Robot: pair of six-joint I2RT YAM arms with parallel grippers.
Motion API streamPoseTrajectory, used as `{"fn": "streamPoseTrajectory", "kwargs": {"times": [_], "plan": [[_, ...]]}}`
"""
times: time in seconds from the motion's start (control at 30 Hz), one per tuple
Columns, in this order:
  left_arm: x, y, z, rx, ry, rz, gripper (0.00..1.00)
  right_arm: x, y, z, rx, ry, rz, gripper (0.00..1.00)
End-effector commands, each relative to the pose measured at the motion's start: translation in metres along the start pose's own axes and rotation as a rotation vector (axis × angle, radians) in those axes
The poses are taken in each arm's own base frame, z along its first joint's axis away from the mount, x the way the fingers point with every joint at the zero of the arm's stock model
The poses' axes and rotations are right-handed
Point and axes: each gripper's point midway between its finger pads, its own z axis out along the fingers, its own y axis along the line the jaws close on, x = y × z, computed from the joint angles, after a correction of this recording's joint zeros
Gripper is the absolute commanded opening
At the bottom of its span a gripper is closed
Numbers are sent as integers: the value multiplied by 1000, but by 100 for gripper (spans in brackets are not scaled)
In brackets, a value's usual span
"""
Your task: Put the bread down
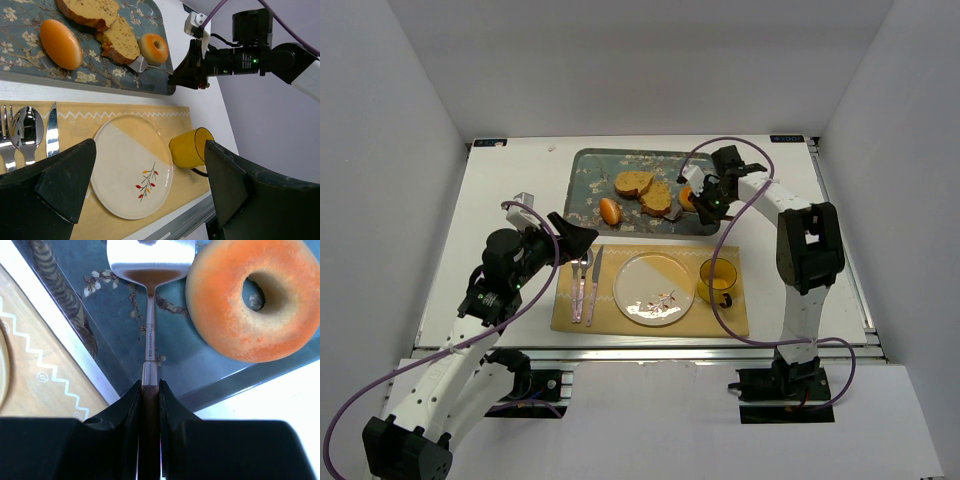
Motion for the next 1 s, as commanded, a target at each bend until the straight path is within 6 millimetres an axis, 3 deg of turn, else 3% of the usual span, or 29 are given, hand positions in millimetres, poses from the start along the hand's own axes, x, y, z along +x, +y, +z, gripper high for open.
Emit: {"fn": "streamPoseTrajectory", "kwargs": {"times": [0.0,0.2,0.3,0.43,0.67,0.77,0.97], "plan": [[-15,-10,-2,21,-43,5,98,-19,-2,-11,40,-7,34,0],[-16,-10,-2,19,-45,6,98,-27,-3,-8,120,6,83,0],[-16,-10,-2,20,-46,6,98,-23,2,-5,133,1,103,0],[-16,-10,-2,20,-46,5,98,-18,-6,-1,266,-11,149,0],[-16,-10,-3,19,-45,8,98,-28,-2,6,254,-74,204,0],[-16,-10,-5,16,-46,7,98,-37,-5,3,273,-122,196,0],[-13,-8,-7,12,-49,1,98,-36,-6,-5,327,-186,150,0]]}}
